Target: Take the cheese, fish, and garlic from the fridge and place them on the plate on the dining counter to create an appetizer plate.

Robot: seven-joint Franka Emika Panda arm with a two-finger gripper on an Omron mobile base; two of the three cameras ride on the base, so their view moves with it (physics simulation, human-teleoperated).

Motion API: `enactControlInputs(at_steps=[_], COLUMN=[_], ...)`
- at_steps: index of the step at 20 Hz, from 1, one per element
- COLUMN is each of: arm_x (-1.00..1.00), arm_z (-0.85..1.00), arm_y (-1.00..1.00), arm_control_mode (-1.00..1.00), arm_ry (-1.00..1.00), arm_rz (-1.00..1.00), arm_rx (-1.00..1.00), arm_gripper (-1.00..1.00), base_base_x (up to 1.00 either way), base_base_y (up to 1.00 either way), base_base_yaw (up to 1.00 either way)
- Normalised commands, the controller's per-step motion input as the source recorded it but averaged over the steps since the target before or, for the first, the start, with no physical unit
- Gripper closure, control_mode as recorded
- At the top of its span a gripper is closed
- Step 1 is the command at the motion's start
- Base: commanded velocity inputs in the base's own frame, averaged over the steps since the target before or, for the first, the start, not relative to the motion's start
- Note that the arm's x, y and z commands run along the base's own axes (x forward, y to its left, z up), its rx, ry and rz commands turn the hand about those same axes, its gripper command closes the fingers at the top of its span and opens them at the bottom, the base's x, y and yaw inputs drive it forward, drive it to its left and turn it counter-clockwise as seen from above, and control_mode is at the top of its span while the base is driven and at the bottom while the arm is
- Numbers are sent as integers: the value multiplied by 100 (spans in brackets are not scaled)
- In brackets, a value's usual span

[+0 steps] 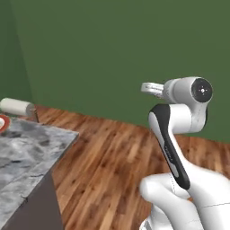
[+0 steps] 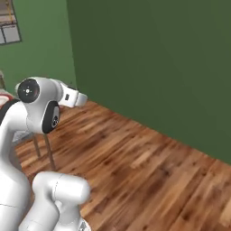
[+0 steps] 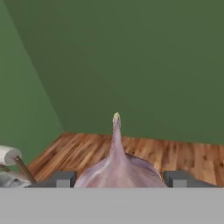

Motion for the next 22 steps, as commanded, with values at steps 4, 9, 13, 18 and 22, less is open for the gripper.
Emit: enactControlInputs(at_steps=[4,9,13,18,22], arm_x=[0,0,0,0,0], arm_z=[0,0,0,0,0], arm_y=[0,0,0,0,0], arm_control_mode=[100,100,100,100,100], arm_ry=[0,0,0,0,0], arm_rz=[0,0,0,0,0], arm_rx=[0,0,0,0,0], arm_gripper=[100,100,100,100,100], base_base_x=[100,100,100,100,100], base_base_y=[-62,-60,-55,-41,-39], base_base_yaw=[49,51,56,63,69])
